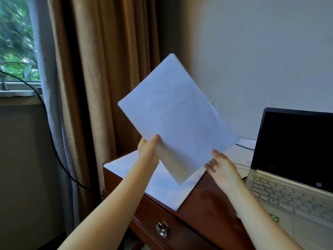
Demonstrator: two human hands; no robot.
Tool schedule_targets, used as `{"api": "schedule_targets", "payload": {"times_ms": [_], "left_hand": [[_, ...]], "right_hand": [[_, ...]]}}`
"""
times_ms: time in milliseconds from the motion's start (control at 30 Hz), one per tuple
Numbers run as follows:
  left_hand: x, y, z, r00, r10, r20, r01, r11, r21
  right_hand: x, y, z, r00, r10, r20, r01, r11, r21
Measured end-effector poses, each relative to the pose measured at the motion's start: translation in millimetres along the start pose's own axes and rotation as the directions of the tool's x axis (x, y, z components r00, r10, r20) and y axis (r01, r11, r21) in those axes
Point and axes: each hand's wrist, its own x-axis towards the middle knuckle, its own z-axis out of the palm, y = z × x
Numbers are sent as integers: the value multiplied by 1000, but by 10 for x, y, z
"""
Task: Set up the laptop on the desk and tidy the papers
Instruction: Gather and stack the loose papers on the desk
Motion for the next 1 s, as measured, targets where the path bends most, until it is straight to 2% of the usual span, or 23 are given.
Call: {"api": "schedule_targets", "payload": {"times_ms": [67, 100, 200, 300, 367, 467, 600, 700, 833, 900, 967, 1000], "left_hand": [[-20, -47, -13, 997, -67, 28, 69, 995, -67], [-20, -66, -28, 996, -71, 55, 75, 994, -75], [1, -56, -111, 997, -31, 75, 33, 999, -27], [118, 33, -274, 1000, -4, -19, 4, 1000, 2], [208, 88, -393, 998, 49, -40, -44, 992, 122], [287, 155, -500, 977, 206, 47, -209, 904, 373], [367, 228, -575, 929, 325, 176, -364, 719, 592], [444, 199, -652, 940, 306, 153, -322, 639, 698], [522, 89, -765, 959, 262, 108, -256, 639, 725], [548, 57, -789, 962, 255, 97, -247, 662, 708], [534, 66, -772, 955, 281, 90, -263, 670, 694], [526, 80, -753, 952, 293, 88, -271, 677, 685]], "right_hand": [[-65, 73, 76, 994, -14, 107, 25, 995, -101], [-73, 91, 108, 993, -58, 106, 73, 986, -148], [-1, 36, 83, 965, -263, -23, 246, 928, -280], [52, -112, -32, 913, -397, -89, 354, 883, -307], [59, -187, -92, 889, -444, -116, 383, 857, -344], [72, -221, -89, 858, -503, -106, 419, 804, -422], [-30, -186, 53, 859, -512, -6, 457, 773, -441], [-104, -177, 102, 905, -419, 66, 405, 806, -431], [-134, -202, 103, 930, -350, 117, 359, 790, -497], [-133, -191, 104, 934, -338, 117, 337, 723, -603], [-104, -176, 95, 929, -364, 71, 302, 629, -716], [-91, -166, 93, 924, -380, 39, 284, 616, -735]]}}
